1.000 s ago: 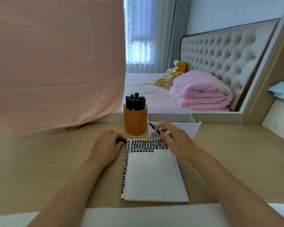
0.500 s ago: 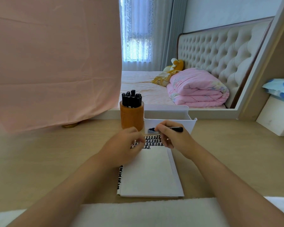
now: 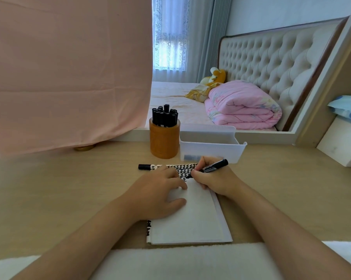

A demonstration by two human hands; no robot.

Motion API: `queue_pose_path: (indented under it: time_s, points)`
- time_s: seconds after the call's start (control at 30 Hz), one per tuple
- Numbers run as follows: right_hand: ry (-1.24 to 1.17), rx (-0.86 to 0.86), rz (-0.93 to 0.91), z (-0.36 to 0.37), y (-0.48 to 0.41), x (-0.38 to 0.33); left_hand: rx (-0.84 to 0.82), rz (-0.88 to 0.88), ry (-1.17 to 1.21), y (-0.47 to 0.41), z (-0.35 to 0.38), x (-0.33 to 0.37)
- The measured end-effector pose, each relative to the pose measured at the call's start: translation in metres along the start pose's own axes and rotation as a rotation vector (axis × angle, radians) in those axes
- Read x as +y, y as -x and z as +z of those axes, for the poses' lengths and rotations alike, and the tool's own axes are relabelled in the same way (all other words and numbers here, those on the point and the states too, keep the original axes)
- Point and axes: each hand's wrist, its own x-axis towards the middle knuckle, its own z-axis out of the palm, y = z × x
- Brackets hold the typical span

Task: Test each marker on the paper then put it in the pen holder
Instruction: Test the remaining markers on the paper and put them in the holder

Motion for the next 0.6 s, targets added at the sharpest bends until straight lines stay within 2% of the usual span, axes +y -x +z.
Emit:
queue_pose_path:
  time_s: [0.33,0.6]
  points:
    - [0.082,0.062,-0.045,0.0022,-0.0008,0.0048,-0.025,-0.017,0.017,0.0016,-0.0033,0.0030]
    - [0.129,0.046,-0.055,0.0025,-0.0010,0.0064,-0.046,-0.035,0.009,0.0006,-0.0042,0.0037]
